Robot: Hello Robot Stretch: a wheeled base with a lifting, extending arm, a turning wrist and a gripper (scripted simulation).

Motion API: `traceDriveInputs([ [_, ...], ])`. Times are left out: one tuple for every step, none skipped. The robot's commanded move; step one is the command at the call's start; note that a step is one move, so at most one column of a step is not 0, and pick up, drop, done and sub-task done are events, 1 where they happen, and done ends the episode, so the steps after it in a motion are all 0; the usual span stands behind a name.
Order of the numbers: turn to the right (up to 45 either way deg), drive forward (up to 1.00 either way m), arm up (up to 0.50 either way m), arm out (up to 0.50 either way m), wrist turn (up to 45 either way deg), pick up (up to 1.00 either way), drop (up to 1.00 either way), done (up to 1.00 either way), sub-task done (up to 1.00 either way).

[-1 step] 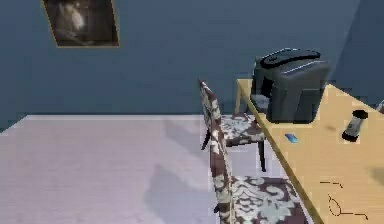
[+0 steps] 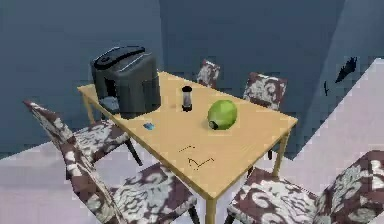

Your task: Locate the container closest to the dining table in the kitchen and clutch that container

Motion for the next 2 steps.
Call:
traceDriveInputs([
  [45.0, 0.0, 0.0, 0.0, 0.0, 0.0, 0.0, 0.0, 0.0],
  [45.0, 0.0, 0.0, 0.0, 0.0, 0.0, 0.0, 0.0, 0.0],
])
